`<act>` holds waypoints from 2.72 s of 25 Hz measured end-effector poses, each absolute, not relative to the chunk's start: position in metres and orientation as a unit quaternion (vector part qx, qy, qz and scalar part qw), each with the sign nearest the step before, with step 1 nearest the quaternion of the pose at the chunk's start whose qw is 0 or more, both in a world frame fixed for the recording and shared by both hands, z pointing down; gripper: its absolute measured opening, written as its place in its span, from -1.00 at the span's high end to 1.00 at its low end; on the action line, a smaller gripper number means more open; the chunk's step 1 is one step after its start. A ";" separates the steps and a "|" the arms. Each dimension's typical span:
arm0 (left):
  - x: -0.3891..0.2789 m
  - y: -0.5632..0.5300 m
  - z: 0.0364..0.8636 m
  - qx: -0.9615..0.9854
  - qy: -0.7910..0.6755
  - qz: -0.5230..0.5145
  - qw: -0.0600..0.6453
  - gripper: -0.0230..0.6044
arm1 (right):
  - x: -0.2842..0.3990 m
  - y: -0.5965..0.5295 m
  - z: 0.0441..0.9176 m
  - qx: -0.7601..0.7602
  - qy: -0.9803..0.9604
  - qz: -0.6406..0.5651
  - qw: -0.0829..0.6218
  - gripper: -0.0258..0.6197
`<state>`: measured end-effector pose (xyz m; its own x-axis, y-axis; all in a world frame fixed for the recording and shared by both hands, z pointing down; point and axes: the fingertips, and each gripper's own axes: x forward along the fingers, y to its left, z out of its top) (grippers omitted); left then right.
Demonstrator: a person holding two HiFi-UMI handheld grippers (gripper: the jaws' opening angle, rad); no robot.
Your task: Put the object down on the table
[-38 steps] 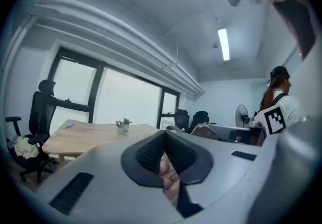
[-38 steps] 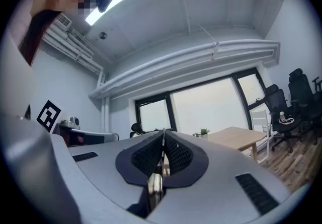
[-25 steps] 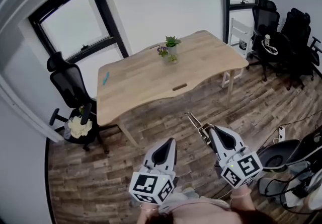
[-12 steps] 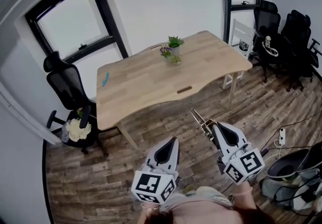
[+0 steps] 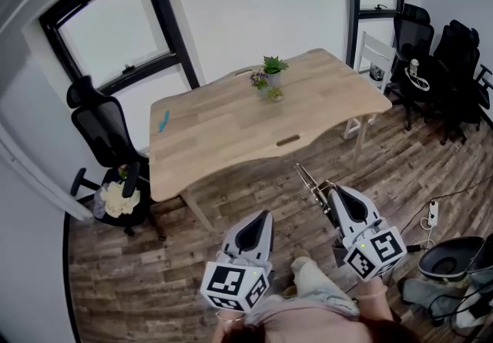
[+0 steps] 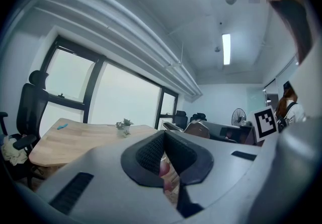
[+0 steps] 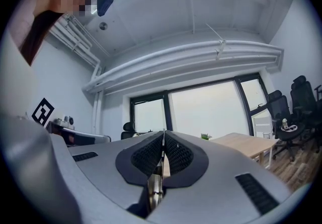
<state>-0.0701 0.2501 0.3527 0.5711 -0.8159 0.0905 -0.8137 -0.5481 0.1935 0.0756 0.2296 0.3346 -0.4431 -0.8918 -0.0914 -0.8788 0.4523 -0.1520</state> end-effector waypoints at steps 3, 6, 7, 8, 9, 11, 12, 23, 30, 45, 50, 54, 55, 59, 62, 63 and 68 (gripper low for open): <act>-0.069 0.242 0.352 0.879 -0.463 -0.006 0.110 0.92 | 0.077 0.221 0.334 -0.523 0.848 -0.041 0.082 0.91; -0.066 0.231 0.353 0.880 -0.463 -0.007 0.110 0.92 | 0.079 0.210 0.334 -0.524 0.846 -0.043 0.086 0.91; -0.065 0.228 0.354 0.880 -0.462 -0.006 0.110 0.92 | 0.080 0.206 0.335 -0.524 0.846 -0.044 0.088 0.91; -0.063 0.224 0.355 0.881 -0.461 -0.005 0.109 0.92 | 0.081 0.202 0.336 -0.524 0.846 -0.045 0.089 0.91; -0.061 0.220 0.355 0.882 -0.459 -0.004 0.109 0.92 | 0.082 0.197 0.337 -0.524 0.846 -0.047 0.090 0.91; -0.057 0.211 0.356 0.883 -0.456 -0.001 0.109 0.92 | 0.084 0.187 0.339 -0.525 0.845 -0.050 0.091 0.91; -0.055 0.206 0.357 0.884 -0.455 -0.001 0.108 0.92 | 0.085 0.183 0.340 -0.525 0.845 -0.051 0.092 0.91; -0.032 0.139 0.355 0.891 -0.443 0.006 0.098 0.92 | 0.100 0.118 0.345 -0.528 0.841 -0.059 0.098 0.91; -0.021 0.097 0.353 0.892 -0.443 0.009 0.092 0.92 | 0.108 0.076 0.342 -0.524 0.844 -0.061 0.099 0.91; 0.001 0.011 0.358 0.883 -0.459 0.024 0.091 0.92 | 0.124 -0.013 0.347 -0.504 0.854 -0.077 0.103 0.91; 0.007 -0.013 0.362 0.880 -0.465 0.025 0.095 0.92 | 0.128 -0.039 0.351 -0.494 0.860 -0.078 0.101 0.91; 0.010 -0.030 0.366 0.875 -0.473 0.027 0.101 0.92 | 0.130 -0.059 0.357 -0.486 0.864 -0.085 0.100 0.91; 0.010 -0.034 0.367 0.874 -0.475 0.026 0.102 0.92 | 0.130 -0.064 0.358 -0.484 0.865 -0.086 0.100 0.91; 0.012 -0.045 0.371 0.869 -0.482 0.031 0.104 0.92 | 0.131 -0.079 0.362 -0.476 0.869 -0.092 0.097 0.91; 0.012 -0.048 0.372 0.866 -0.486 0.033 0.110 0.92 | 0.130 -0.086 0.366 -0.472 0.871 -0.097 0.095 0.91; 0.012 -0.049 0.374 0.866 -0.487 0.033 0.113 0.92 | 0.130 -0.089 0.368 -0.471 0.872 -0.099 0.094 0.91; 0.007 -0.059 0.381 0.861 -0.491 0.035 0.127 0.92 | 0.124 -0.101 0.373 -0.466 0.874 -0.105 0.091 0.91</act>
<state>0.0067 -0.0587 0.3811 0.5148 -0.8373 0.1841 -0.8548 -0.4850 0.1845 0.1236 -0.1008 0.3733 -0.5501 -0.8329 -0.0607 -0.7949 0.5445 -0.2677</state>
